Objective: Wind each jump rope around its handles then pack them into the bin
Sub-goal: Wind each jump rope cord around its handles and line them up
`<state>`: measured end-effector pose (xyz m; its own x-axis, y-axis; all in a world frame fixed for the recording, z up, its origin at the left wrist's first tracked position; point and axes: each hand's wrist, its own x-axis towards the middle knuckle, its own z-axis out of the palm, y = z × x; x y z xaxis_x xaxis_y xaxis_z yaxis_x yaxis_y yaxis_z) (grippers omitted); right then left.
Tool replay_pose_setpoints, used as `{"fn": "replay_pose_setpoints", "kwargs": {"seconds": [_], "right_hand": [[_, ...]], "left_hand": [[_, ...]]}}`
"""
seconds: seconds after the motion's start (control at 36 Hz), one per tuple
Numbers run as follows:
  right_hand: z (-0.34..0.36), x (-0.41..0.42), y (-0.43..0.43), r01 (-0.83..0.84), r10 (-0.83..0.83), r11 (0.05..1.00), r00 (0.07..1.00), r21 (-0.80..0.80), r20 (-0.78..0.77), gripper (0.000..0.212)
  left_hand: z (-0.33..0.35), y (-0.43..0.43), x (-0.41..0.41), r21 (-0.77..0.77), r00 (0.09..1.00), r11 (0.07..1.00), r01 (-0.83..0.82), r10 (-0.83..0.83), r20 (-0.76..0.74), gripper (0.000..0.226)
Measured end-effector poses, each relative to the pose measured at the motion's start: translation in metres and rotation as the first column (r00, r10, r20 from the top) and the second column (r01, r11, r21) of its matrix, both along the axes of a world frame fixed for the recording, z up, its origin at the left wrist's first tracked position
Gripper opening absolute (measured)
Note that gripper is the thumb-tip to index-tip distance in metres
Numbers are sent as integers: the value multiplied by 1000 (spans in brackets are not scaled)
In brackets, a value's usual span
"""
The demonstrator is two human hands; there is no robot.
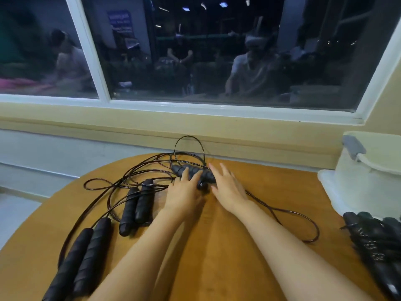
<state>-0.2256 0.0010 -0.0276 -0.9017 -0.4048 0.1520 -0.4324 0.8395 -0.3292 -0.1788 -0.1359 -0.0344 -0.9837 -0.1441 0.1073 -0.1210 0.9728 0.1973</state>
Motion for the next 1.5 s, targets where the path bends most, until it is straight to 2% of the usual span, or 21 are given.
{"fn": "replay_pose_setpoints", "kwargs": {"seconds": [0.08,0.14,0.19,0.28,0.39,0.5,0.58,0.69,0.81,0.86,0.92,1.0,1.03,1.08,1.14,1.19,1.25,1.28,1.36,1.44,1.5], "right_hand": [[-13,-13,-3,-59,60,990,998,-129,6,60],[-17,-15,-1,-79,80,968,997,-238,-6,52],[-17,-11,2,-75,70,939,997,-336,-28,49],[-13,8,15,-99,57,892,993,-442,-108,47],[-15,57,47,-111,4,846,980,-522,-200,45],[-21,118,87,-98,-63,814,965,-573,-255,44],[-28,167,113,-52,-95,795,973,-605,-209,45],[-38,218,134,7,-133,773,979,-634,-152,46],[-42,255,138,26,-120,806,986,-592,-120,47],[-44,270,136,16,-83,854,991,-521,-105,48],[-45,281,135,6,-39,882,997,-471,-60,50],[-45,287,139,-3,-2,888,1000,-459,-11,43],[-44,286,143,8,-12,888,1000,-460,-6,41],[-40,284,150,52,-56,899,998,-434,4,38],[-38,280,160,91,-94,910,995,-405,11,38],[-36,275,169,122,-123,916,992,-381,21,39],[-34,271,180,141,-139,920,990,-366,34,40],[-32,268,185,147,-141,923,989,-357,42,41],[-28,259,199,160,-149,937,987,-309,59,42],[-26,247,209,117,-112,960,993,-254,33,47],[-27,238,213,23,-22,986,1000,-168,10,58]], "left_hand": [[-3,0,-12,-74,999,997,1,-4,-43,65],[-5,1,-13,-66,995,997,35,-41,-86,57],[-5,2,-8,2,990,998,68,-68,-121,55],[-2,10,13,204,977,974,99,-56,-207,53],[0,28,52,359,940,901,245,-130,-315,48],[2,56,106,454,921,820,349,-212,-326,41],[-2,74,147,460,898,781,423,-294,-326,38],[-6,84,190,421,890,786,453,-371,-265,41],[-1,85,222,393,902,818,421,-421,-90,48],[1,83,233,409,908,827,386,-418,-14,36],[3,83,237,421,934,845,331,-358,-16,26],[6,90,234,524,985,835,169,-154,-72,21],[6,94,231,552,994,827,107,-84,-67,25],[4,105,223,523,1000,852,-15,12,10,63],[1,117,215,386,992,919,-84,42,117,100],[-1,129,209,224,981,970,-98,56,187,115],[-3,135,202,153,981,985,-74,44,188,114],[-6,135,198,172,985,984,-55,25,173,109],[-9,124,194,241,973,960,140,-179,147,96],[-5,111,199,226,872,889,397,-442,208,98],[-4,103,200,183,817,852,490,-522,244,98]]}}
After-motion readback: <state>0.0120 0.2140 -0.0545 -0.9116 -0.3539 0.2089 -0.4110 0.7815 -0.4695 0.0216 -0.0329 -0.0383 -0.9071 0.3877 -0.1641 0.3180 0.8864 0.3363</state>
